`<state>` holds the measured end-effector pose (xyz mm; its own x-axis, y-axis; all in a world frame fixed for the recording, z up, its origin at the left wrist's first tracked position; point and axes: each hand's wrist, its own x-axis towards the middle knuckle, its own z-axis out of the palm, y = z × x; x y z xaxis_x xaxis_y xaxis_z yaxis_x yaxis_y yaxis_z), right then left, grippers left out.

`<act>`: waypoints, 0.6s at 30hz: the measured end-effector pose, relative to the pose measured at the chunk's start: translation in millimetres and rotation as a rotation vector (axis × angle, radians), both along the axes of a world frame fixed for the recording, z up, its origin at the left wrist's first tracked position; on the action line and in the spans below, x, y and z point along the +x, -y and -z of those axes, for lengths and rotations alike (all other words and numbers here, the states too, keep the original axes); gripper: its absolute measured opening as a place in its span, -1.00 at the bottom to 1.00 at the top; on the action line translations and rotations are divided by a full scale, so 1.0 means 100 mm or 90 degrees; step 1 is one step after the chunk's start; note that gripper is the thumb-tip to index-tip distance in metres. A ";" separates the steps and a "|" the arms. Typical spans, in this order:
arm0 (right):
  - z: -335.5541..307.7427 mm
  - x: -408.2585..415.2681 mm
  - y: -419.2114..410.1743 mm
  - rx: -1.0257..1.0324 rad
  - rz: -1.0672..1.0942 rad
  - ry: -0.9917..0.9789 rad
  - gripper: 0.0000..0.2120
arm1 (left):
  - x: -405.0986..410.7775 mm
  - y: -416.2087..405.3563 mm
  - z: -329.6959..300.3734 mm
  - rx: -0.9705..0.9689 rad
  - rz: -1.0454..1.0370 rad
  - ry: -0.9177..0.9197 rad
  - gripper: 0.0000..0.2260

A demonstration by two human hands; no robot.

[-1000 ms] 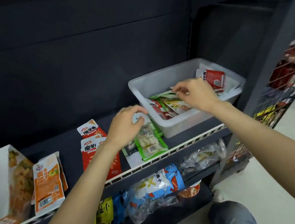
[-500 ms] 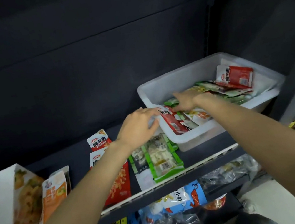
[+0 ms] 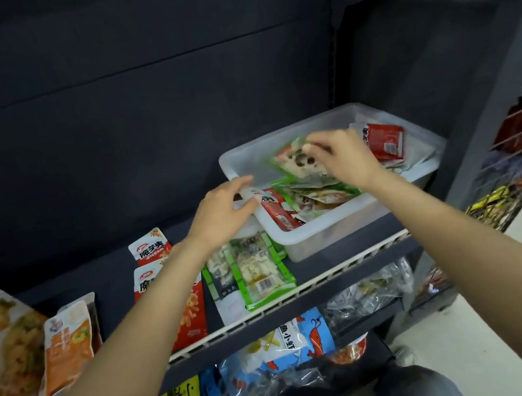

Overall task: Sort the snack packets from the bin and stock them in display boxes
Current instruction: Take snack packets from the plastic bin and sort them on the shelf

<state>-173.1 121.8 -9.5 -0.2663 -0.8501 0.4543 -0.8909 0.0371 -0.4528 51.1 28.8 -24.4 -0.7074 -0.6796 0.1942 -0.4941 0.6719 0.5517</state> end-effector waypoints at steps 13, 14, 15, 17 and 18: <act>-0.17 1.50 0.06 -0.062 -0.036 0.384 -0.79 | 0.87 -0.49 -0.15 0.341 -0.094 -0.434 -0.66; -0.10 1.61 0.08 -0.011 -0.051 0.376 -0.67 | 0.94 -0.45 -0.05 0.343 -0.139 -0.430 -0.65; -0.01 1.71 0.10 0.040 -0.068 0.353 -0.54 | 0.99 -0.40 0.07 0.350 -0.184 -0.422 -0.65; 0.18 1.87 0.13 0.137 -0.089 0.239 -0.31 | 1.00 -0.26 0.29 0.356 -0.254 -0.391 -0.64; 0.27 1.92 0.15 0.186 -0.087 0.164 -0.29 | 0.96 -0.19 0.39 0.355 -0.273 -0.370 -0.63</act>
